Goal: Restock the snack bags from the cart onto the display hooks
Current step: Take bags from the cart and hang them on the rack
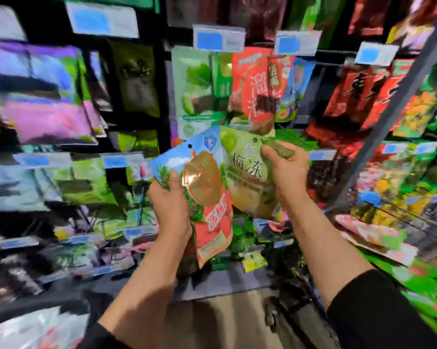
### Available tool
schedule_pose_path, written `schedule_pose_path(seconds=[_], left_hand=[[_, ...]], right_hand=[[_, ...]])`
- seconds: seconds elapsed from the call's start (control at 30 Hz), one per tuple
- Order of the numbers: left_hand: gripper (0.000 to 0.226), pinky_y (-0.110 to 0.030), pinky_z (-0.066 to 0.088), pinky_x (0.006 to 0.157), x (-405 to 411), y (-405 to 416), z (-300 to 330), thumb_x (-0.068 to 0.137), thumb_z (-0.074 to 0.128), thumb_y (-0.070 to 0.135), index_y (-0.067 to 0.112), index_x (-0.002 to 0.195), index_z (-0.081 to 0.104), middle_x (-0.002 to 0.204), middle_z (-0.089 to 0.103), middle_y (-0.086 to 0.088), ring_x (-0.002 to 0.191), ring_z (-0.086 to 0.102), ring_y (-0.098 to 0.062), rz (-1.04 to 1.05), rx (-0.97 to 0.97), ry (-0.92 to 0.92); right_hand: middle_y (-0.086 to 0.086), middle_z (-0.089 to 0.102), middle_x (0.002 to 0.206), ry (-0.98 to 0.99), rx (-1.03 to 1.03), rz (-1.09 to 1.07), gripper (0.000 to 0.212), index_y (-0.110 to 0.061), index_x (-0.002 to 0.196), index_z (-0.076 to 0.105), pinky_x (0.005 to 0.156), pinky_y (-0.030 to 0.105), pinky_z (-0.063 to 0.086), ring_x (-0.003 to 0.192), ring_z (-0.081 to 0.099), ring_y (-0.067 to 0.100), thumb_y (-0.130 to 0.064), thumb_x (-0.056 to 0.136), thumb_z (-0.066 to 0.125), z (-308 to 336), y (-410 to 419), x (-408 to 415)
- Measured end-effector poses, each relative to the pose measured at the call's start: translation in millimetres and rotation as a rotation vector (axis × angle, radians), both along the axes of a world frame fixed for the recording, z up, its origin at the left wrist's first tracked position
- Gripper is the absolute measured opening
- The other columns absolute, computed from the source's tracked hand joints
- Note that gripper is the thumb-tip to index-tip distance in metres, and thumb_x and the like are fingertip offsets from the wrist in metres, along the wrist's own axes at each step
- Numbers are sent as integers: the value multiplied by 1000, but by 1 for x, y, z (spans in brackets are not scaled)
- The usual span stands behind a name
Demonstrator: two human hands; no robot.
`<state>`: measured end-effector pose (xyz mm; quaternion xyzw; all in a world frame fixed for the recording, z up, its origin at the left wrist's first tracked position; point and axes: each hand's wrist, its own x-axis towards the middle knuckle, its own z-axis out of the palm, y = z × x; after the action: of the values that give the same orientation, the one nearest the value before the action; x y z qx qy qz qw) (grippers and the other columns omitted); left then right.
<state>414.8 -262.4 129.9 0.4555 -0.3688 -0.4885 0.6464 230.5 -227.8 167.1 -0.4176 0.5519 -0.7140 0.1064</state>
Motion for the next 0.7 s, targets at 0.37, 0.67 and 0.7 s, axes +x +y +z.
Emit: schedule_pose_path(seconds=[0.37, 0.67, 0.7], left_hand=[[25, -30, 46, 85, 203, -6, -16, 98, 51, 13, 1, 119, 57, 114, 63, -16, 101, 60, -23, 592, 45, -44], [38, -29, 40, 99, 273, -33, 5, 98, 52, 15, -4, 130, 50, 127, 57, -11, 121, 53, -27, 971, 54, -149], [43, -37, 39, 106, 279, -40, 7, 99, 52, 20, -4, 134, 47, 134, 54, -15, 126, 49, -30, 992, 70, -137]], right_hand=[[-10, 55, 58, 19, 22, 507, 11, -22, 66, 64, 56, 22, 39, 57, 45, 5, -17, 71, 72, -9, -116, 224], [-20, 48, 50, -48, 23, 831, 35, -22, 56, 57, 56, 22, 38, 52, 42, 0, 0, 80, 71, 23, -206, 352], [-18, 49, 51, -54, 15, 841, 30, -16, 57, 58, 58, 23, 38, 53, 43, 3, -1, 79, 71, 32, -216, 363]])
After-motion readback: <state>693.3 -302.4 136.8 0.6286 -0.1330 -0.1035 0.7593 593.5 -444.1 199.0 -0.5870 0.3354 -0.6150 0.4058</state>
